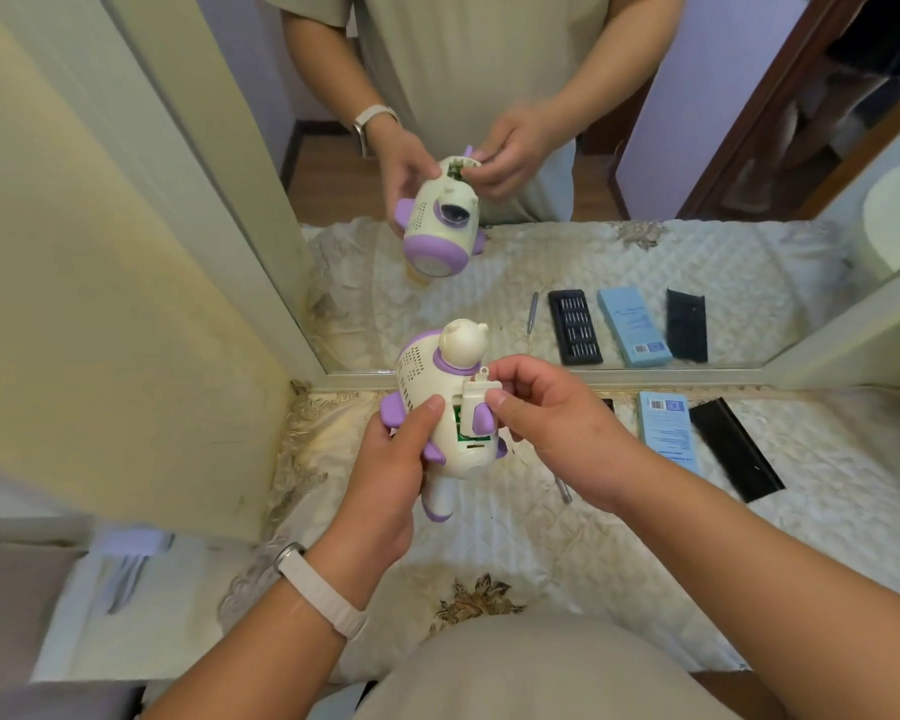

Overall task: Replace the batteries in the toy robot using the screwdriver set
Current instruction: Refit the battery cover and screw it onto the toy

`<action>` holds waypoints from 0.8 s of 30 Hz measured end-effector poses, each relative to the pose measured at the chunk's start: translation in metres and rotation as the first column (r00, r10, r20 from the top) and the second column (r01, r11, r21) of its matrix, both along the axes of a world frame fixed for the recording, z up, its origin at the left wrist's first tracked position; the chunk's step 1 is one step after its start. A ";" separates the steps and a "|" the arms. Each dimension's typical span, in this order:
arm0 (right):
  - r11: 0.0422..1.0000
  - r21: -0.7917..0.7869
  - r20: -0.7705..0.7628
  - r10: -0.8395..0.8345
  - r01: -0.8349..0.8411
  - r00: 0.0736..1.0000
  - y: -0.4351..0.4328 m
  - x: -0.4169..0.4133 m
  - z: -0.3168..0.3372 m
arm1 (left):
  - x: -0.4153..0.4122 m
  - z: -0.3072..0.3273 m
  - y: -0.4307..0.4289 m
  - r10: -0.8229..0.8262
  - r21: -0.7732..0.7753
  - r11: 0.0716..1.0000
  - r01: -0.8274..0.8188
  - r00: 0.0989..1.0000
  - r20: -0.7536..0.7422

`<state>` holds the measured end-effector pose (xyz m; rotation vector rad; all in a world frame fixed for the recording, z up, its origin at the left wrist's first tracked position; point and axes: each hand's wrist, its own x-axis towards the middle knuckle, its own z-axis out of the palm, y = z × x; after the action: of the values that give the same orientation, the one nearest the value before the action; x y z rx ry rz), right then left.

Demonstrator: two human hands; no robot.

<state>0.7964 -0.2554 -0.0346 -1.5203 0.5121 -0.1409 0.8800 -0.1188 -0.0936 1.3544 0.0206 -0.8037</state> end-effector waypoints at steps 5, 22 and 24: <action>1.000 -0.003 0.015 0.016 -0.016 1.000 0.007 -0.005 0.006 | -0.001 0.003 0.005 -0.027 -0.016 1.000 0.027 1.000 -0.012; 0.996 -0.081 0.007 0.027 -0.027 1.000 0.015 -0.008 0.007 | -0.006 0.026 0.010 -0.039 -0.030 0.999 0.038 0.998 -0.054; 0.998 -0.056 0.003 0.023 -0.023 1.000 0.015 -0.007 0.008 | -0.006 0.029 0.009 -0.030 -0.049 0.998 0.028 0.998 -0.048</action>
<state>0.7889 -0.2409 -0.0263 -1.5802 0.4916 -0.1413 0.8741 -0.1094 -0.0650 1.2922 0.0196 -0.8568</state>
